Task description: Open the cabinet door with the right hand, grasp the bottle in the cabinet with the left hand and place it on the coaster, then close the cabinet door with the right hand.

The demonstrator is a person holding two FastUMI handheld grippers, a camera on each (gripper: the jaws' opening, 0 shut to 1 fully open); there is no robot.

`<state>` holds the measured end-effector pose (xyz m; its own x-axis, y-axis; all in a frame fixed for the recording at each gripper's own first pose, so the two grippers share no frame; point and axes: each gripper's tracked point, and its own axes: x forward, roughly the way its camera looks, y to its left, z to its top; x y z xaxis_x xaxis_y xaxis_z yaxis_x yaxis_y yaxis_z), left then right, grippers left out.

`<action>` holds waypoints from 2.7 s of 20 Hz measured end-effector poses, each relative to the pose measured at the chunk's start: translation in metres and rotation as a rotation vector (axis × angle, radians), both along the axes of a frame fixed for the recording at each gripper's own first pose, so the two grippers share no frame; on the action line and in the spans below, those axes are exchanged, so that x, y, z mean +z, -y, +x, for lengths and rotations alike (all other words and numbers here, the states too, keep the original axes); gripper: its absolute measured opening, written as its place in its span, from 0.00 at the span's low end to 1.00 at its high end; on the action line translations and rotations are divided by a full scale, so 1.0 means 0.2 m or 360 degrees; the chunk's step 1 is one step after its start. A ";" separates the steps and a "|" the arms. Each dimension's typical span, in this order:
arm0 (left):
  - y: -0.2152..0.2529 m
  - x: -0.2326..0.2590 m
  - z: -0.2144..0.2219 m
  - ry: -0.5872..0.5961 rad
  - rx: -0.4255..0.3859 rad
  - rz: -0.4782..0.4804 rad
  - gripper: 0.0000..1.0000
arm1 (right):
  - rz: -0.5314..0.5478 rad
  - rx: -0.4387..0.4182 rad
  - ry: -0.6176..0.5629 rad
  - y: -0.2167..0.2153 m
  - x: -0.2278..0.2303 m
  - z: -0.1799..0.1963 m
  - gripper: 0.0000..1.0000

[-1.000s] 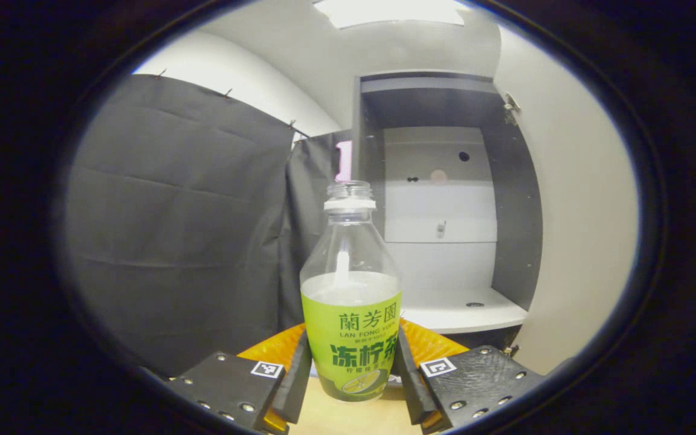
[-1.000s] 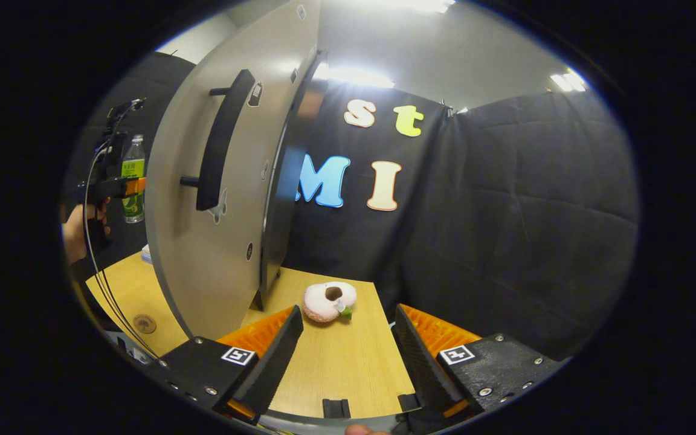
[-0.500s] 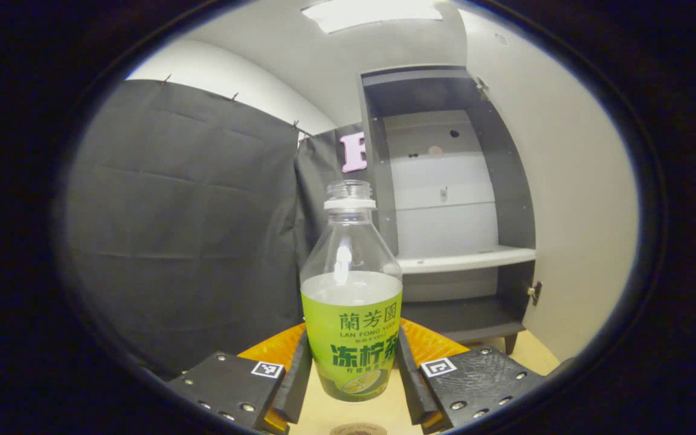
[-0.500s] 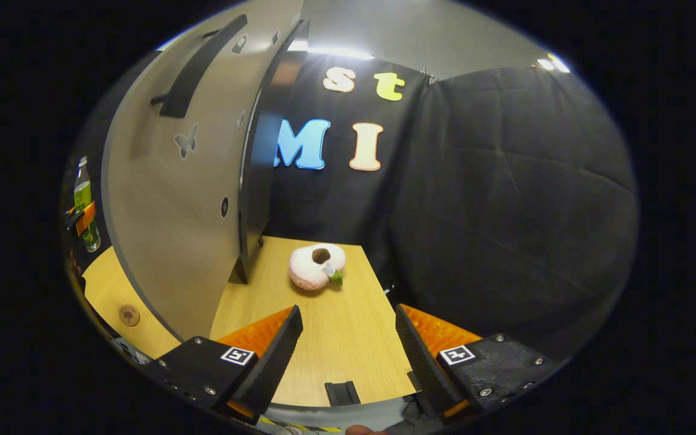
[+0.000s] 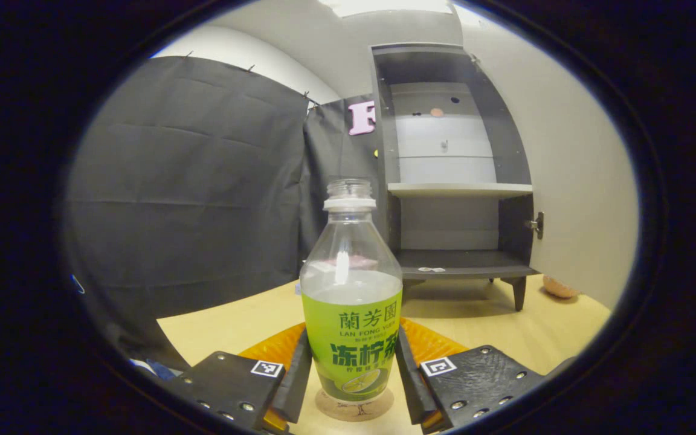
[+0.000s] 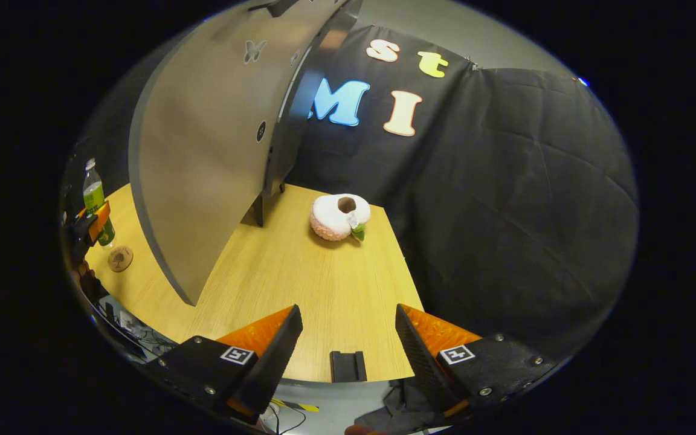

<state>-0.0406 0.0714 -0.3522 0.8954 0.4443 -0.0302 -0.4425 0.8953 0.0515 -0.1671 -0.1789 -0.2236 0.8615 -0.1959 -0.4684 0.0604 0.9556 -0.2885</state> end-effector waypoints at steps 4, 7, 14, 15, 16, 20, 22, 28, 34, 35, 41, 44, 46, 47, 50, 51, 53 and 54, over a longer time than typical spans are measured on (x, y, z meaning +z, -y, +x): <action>-0.04 -0.21 0.01 -0.0055 0.0001 -0.0066 0.67 | -0.0044 0.0064 -0.0050 -0.06 -0.04 0.01 0.96; -0.08 -0.24 -0.02 -0.0033 0.0038 -0.0096 0.68 | -0.0084 0.0122 -0.0083 -0.12 -0.09 0.03 0.96; -0.03 -0.24 0.01 -0.0017 -0.0051 -0.0097 0.78 | -0.0078 0.0235 -0.0111 -0.25 -0.12 0.05 0.96; -0.02 -0.23 0.01 -0.0022 -0.0050 -0.0071 0.82 | -0.0059 0.0231 -0.0113 -0.27 -0.13 0.06 0.96; -0.02 -0.20 0.00 -0.0019 -0.0055 -0.0048 0.79 | -0.0046 0.0231 -0.0116 -0.28 -0.13 0.05 0.96; -0.04 -0.13 -0.04 -0.0034 -0.0041 -0.0004 0.84 | -0.0045 0.0241 -0.0150 -0.29 -0.13 0.02 0.96; -0.07 -0.08 -0.05 -0.0021 -0.0033 -0.0003 0.80 | -0.0038 0.0241 -0.0139 -0.28 -0.12 0.01 0.96; -0.03 0.12 -0.05 0.0056 -0.0077 0.0055 0.80 | 0.0002 0.0233 -0.0109 -0.28 -0.08 0.02 0.96; 0.06 0.46 -0.07 0.0158 -0.0136 0.0143 0.80 | 0.0058 0.0225 -0.0073 -0.28 -0.02 0.03 0.96; 0.06 0.51 -0.08 0.0155 -0.0139 0.0153 0.80 | 0.0074 0.0217 -0.0053 -0.29 0.00 0.04 0.96; 0.30 0.91 -0.09 0.0135 -0.0321 0.0171 0.84 | 0.0170 0.0084 0.0038 -0.20 0.16 0.08 0.96; 0.50 1.24 -0.08 0.0209 -0.0436 0.0236 0.84 | 0.0143 0.0075 0.0203 -0.17 0.41 0.13 0.95; 0.63 1.39 -0.06 0.0244 -0.0569 0.0232 0.75 | 0.0145 0.0086 0.0356 -0.15 0.62 0.16 0.95; 0.70 1.43 -0.06 0.0237 -0.0638 0.0182 0.79 | 0.0159 0.0091 0.0425 -0.15 0.72 0.18 0.96; 0.73 1.55 -0.07 0.0219 -0.0686 0.0121 0.80 | 0.0217 0.0093 0.0639 -0.12 1.01 0.21 0.95; 0.72 1.57 -0.08 0.0205 -0.0692 0.0122 0.80 | 0.0243 0.0093 0.0702 -0.11 1.09 0.21 0.96; 0.72 1.65 -0.09 0.0182 -0.0679 0.0125 0.77 | 0.0327 0.0125 0.0789 -0.14 1.22 0.21 0.95; 0.74 1.70 -0.09 0.0181 -0.0684 0.0139 0.81 | 0.0375 0.0164 0.0814 -0.18 1.27 0.21 0.95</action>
<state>-0.0579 -0.0759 -0.0124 0.9946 0.0280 0.0998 -0.0388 0.9935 0.1074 -0.1254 -0.1419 0.0306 0.9992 -0.0397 -0.0076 0.0394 0.9989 -0.0253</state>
